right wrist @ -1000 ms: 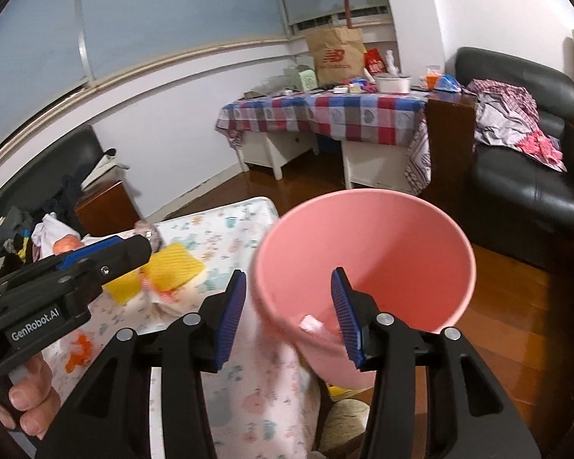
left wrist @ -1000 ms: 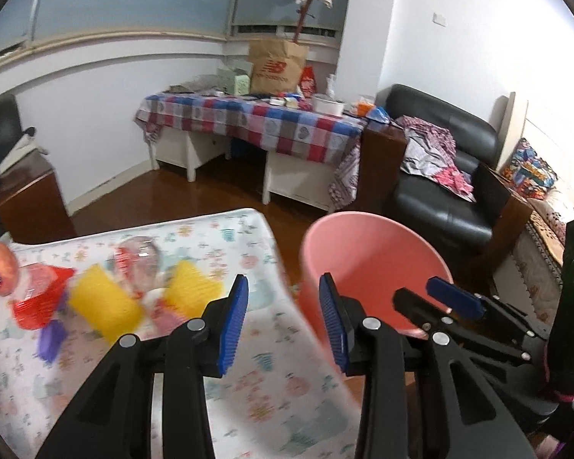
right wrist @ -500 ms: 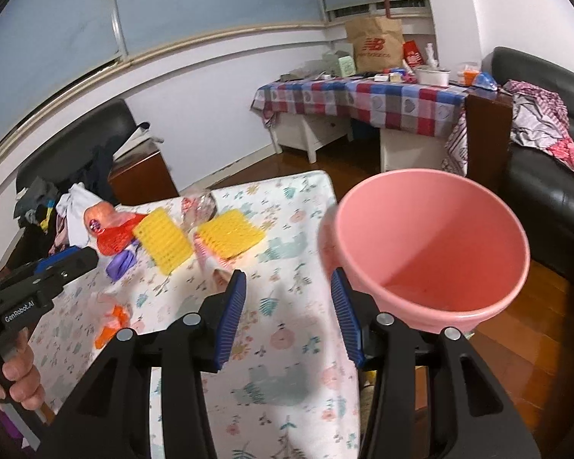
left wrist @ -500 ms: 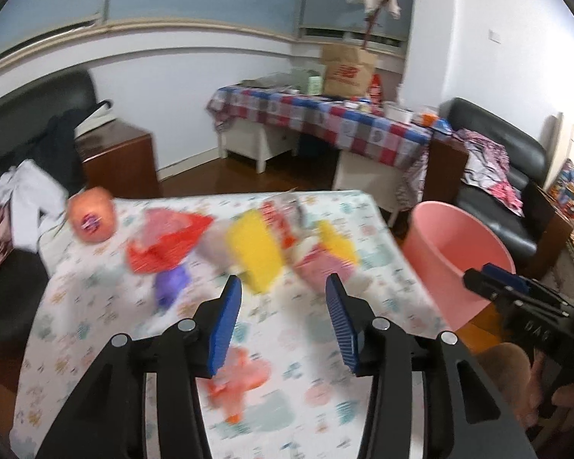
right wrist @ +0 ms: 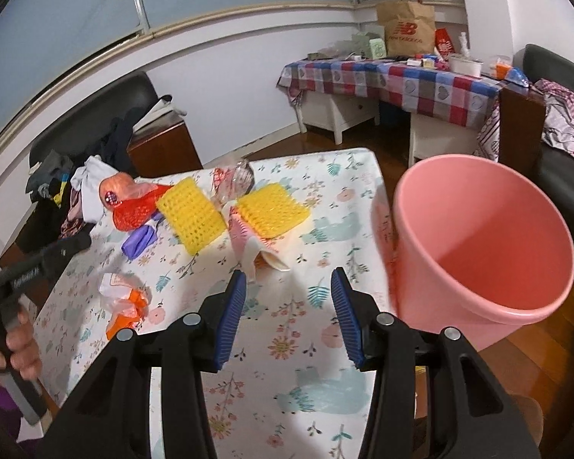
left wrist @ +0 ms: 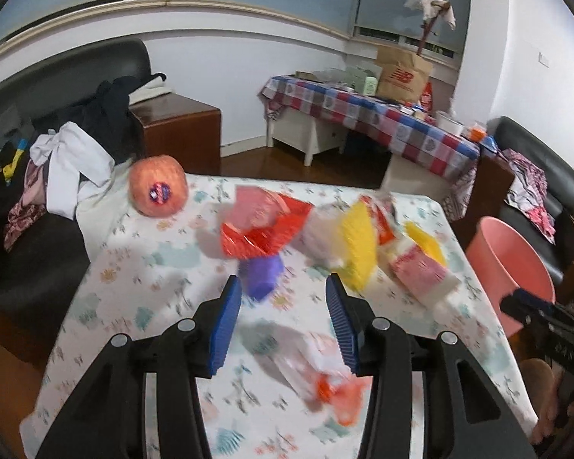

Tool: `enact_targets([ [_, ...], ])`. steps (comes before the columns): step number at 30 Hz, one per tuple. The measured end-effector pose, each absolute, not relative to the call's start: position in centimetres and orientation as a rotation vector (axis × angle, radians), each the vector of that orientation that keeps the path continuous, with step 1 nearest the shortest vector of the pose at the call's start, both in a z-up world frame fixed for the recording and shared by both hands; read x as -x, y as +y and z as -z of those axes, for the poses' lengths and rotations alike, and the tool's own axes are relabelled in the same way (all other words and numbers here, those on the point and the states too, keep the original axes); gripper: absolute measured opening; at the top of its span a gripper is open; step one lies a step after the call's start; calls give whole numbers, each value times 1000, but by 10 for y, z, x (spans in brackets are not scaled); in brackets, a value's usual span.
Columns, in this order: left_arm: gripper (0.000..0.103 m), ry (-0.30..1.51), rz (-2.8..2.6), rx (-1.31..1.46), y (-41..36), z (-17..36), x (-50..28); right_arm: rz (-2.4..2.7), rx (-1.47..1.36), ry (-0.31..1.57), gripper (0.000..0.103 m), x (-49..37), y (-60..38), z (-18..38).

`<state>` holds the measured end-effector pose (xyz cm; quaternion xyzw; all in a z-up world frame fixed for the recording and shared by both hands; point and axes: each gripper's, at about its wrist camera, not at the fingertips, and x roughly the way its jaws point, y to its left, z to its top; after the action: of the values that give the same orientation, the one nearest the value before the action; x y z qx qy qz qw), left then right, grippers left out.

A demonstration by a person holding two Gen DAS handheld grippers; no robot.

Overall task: Collect trash
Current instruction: 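Move both tools back over the table, then grasp the red plastic bag with the left gripper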

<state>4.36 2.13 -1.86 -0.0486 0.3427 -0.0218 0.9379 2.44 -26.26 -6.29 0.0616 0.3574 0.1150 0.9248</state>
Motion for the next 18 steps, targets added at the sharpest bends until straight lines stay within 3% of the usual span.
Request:
enact_targets([
  [16, 45, 726, 132, -62, 0, 32, -124, -294, -118, 784, 47, -50, -244, 72],
  [17, 44, 730, 135, -66, -1, 35, -125, -304, -117, 788, 47, -53, -242, 73],
  [18, 35, 738, 137, -63, -1, 39, -127, -309, -114, 793, 47, -55, -241, 73],
])
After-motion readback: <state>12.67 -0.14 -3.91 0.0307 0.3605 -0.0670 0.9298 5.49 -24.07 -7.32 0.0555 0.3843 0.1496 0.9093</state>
